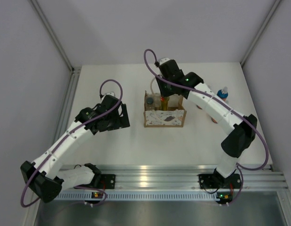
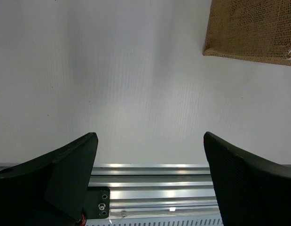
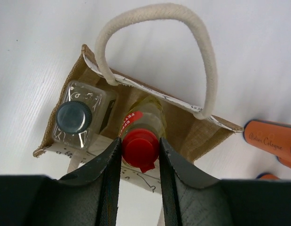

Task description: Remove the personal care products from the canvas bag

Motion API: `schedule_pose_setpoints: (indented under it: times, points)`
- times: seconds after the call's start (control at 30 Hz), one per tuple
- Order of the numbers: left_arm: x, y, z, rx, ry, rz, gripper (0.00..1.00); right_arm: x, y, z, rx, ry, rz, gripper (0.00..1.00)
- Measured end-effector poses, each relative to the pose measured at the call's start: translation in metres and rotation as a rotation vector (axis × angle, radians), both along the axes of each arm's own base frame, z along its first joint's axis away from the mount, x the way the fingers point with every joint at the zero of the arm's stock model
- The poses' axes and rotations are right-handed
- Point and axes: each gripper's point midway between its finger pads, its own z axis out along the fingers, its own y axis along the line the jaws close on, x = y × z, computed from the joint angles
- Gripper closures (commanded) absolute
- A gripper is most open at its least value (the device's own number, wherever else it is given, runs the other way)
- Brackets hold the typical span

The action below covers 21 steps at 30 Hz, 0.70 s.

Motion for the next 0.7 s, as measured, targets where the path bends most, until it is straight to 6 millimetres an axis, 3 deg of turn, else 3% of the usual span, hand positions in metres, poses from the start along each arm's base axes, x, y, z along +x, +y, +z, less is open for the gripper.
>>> schedule_pose_setpoints:
  times: [0.47,0.7]
  points:
    - [0.000,0.000,-0.002,0.004,0.005,0.000,0.02,-0.008,-0.018,0.094,0.075,-0.137,-0.039,1.00]
    - [0.000,0.000,-0.002,0.004,0.005,-0.001,0.02,-0.016,-0.048,0.133,0.147,-0.181,-0.092,1.00]
